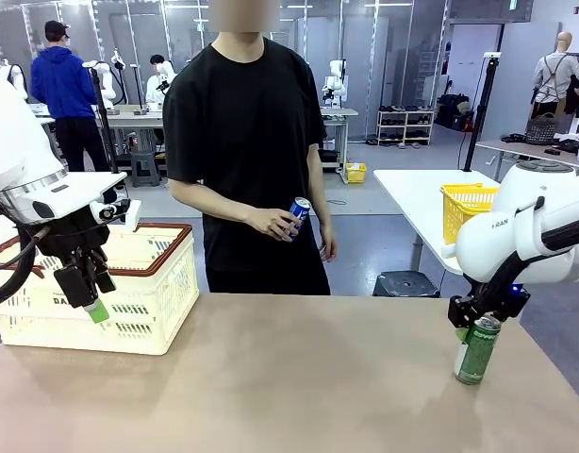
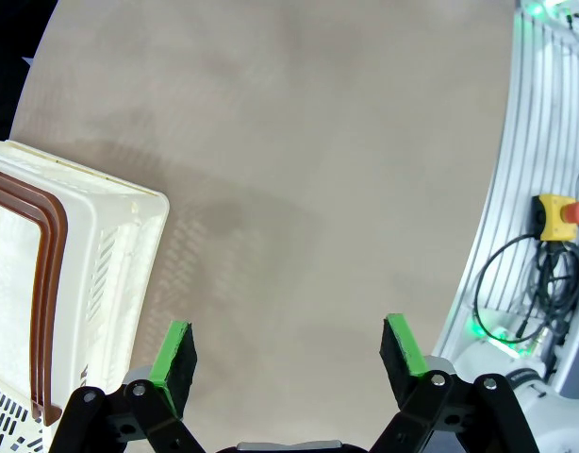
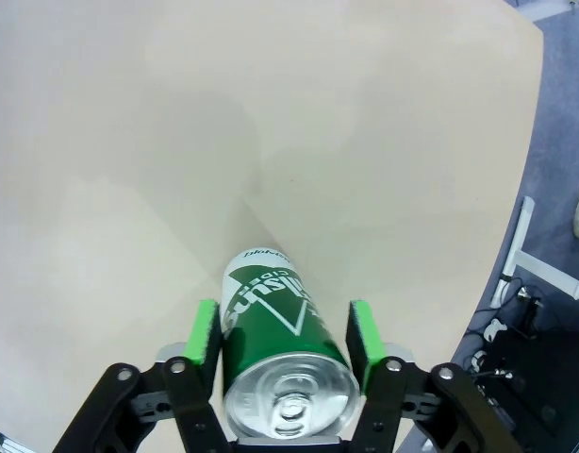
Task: Place the drinks into the Shopping basket.
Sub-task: Pick up one drink and place it into the Shopping basket.
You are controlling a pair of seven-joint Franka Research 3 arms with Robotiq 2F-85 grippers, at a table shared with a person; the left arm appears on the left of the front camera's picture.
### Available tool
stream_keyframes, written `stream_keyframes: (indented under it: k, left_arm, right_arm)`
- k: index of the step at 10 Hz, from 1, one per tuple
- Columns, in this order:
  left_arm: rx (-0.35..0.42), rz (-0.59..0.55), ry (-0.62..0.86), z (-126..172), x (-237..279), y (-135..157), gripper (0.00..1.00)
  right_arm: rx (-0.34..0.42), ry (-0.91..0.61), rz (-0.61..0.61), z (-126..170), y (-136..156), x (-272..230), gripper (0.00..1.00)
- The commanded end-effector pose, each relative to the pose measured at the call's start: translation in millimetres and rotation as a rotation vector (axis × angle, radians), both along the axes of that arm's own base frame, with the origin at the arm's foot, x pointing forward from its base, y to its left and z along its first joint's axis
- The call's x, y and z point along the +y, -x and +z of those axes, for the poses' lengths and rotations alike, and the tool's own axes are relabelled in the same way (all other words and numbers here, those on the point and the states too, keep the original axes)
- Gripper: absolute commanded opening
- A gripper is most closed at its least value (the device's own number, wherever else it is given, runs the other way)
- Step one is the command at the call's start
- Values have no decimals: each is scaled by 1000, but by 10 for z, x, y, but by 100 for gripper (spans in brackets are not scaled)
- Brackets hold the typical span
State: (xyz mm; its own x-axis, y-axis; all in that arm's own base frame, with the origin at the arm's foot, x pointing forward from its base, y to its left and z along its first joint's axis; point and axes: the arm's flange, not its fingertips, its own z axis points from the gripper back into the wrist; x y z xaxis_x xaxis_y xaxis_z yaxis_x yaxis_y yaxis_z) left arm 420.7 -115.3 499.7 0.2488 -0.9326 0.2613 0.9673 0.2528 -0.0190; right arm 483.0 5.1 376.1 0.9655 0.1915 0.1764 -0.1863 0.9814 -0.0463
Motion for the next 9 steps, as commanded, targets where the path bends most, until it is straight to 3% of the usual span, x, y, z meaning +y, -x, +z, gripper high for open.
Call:
stream_keyframes:
  k: [1,6,9]
  left_arm:
    - [-1,3,-16,12,2,11,99]
    - [-1,3,-16,12,2,11,99]
    - [-1,3,-16,12,2,11,99]
  right_arm:
    - [11,-20,9,-6,-40,2,45]
    - [0,-7,-36,-13,-2,56,3]
    - [-48,-14,-90,297,102,216,3]
